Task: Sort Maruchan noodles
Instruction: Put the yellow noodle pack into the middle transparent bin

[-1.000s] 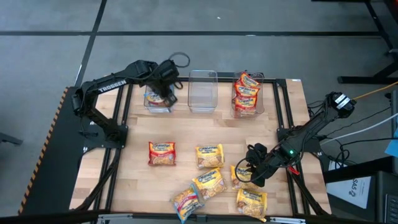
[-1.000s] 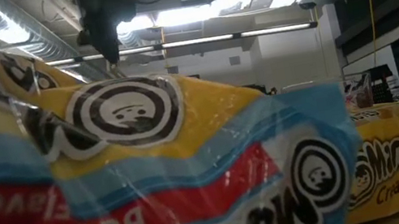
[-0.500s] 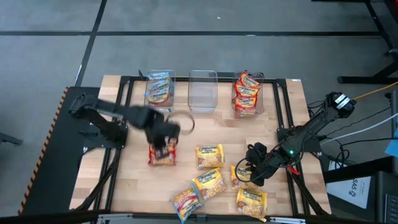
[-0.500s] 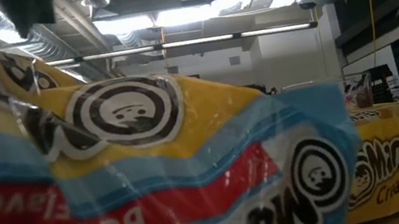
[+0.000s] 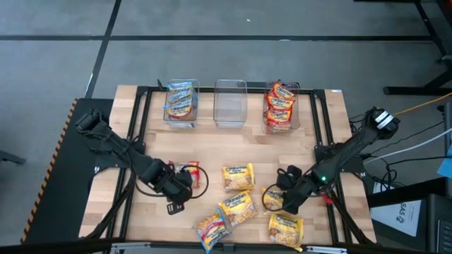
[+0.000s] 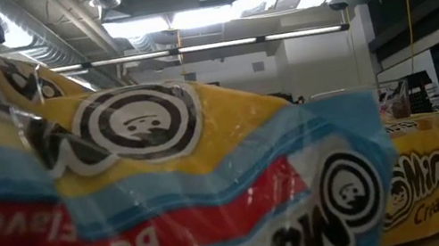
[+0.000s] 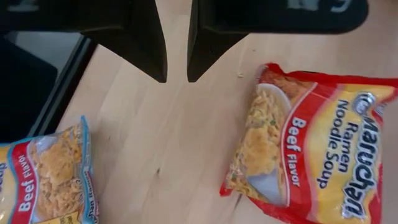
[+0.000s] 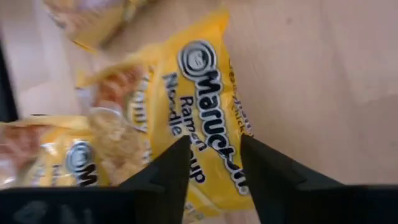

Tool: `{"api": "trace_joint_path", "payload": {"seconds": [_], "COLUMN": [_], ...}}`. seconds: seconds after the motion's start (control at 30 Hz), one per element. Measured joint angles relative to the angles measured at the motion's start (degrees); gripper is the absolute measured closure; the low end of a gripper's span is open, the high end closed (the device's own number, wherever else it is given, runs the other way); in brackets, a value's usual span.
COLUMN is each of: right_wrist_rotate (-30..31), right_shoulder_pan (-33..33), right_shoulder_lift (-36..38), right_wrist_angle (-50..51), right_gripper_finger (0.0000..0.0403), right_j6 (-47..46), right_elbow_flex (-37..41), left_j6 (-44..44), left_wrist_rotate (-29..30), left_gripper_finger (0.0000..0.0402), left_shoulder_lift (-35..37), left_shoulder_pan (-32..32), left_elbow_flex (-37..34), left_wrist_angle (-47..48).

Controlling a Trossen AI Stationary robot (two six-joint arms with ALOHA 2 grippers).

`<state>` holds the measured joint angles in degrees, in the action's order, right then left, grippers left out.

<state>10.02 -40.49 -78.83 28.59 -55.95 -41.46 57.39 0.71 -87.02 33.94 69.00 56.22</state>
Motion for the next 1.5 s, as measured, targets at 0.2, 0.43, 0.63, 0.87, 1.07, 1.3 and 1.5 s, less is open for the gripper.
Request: {"api": "trace_joint_path", "payload": {"seconds": [0.2,0.43,0.63,0.87,1.07,1.3,1.5], "right_wrist_rotate": [-2.44,-1.1,1.86,1.6,-2.19,-4.49,7.67], "right_shoulder_pan": [0.02,0.48,1.56,6.24,11.1,16.12,20.36], "right_shoulder_lift": [-5.86,-7.6,-7.81,-7.63,-7.6,-7.27,-7.25], "right_wrist_angle": [-6.19,-8.17,-11.41,-12.08,-9.52,2.59,13.03], "right_gripper_finger": [0.0171,0.0163,0.0271,0.0391,0.04,0.0401,0.0402], "right_j6": [-0.87,-0.6,-0.63,-0.57,5.02,17.46,32.83], "right_elbow_flex": [-0.17,-0.25,-0.07,-0.12,-2.11,-11.93,-24.38], "left_j6": [0.56,0.39,-2.75,-3.98,-4.05,-6.86,-8.07], "left_wrist_rotate": [0.25,2.8,5.98,7.37,7.8,9.71,11.97], "left_gripper_finger": [0.0344,0.0344,0.0344,0.0344,0.0344,0.0344,0.0344], "left_shoulder_lift": [0.0,0.0,0.0,0.0,0.0,0.0,0.0], "left_shoulder_pan": [0.04,-0.22,-0.2,-0.2,-0.2,-0.16,-0.16], "left_elbow_flex": [0.01,0.01,0.01,0.02,0.03,0.03,0.03], "left_wrist_angle": [-0.37,-0.38,-0.39,-0.39,-0.39,-0.37,-0.37]}}
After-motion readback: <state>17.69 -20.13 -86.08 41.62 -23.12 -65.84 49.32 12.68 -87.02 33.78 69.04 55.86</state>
